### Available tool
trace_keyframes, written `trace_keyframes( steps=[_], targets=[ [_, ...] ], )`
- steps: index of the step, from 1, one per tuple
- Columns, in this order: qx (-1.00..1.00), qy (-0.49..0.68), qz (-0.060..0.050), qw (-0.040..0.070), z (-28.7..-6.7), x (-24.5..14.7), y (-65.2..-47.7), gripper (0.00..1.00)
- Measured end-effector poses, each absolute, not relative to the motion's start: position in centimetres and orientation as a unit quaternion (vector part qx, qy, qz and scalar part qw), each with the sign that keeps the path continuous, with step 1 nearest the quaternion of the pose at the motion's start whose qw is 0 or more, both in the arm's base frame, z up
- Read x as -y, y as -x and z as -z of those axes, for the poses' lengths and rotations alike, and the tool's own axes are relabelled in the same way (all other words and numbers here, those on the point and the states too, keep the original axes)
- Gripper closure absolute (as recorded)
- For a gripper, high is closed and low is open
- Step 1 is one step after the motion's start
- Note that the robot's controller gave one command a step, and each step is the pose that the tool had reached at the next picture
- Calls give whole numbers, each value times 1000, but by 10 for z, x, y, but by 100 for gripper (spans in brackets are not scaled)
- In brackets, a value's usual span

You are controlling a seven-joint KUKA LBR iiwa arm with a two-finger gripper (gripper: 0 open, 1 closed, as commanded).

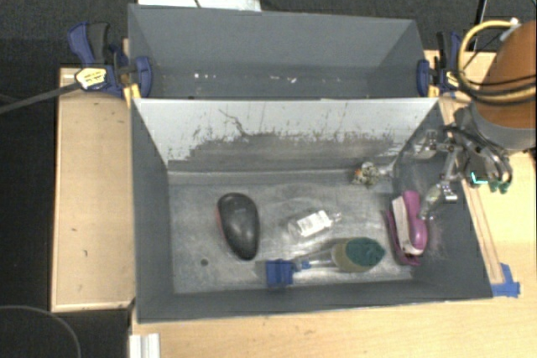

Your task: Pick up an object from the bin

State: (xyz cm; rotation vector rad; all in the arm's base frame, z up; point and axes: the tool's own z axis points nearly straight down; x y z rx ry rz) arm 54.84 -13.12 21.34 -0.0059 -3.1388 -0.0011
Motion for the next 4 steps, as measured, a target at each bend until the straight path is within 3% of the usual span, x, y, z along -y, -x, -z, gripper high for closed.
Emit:
trace_keyframes(
  steps=[1, 2, 3, 4],
  targets=[
    [1000, 16, -1, -4, -249, 132, -528, 0],
    [1000, -15, 1, 2, -115, 86, -549, 0],
    [994, 108, 1, 0, -78, 51, -532, 0],
    [998, 68, 1, -2, -77, 0, -530, 0]
  ],
)
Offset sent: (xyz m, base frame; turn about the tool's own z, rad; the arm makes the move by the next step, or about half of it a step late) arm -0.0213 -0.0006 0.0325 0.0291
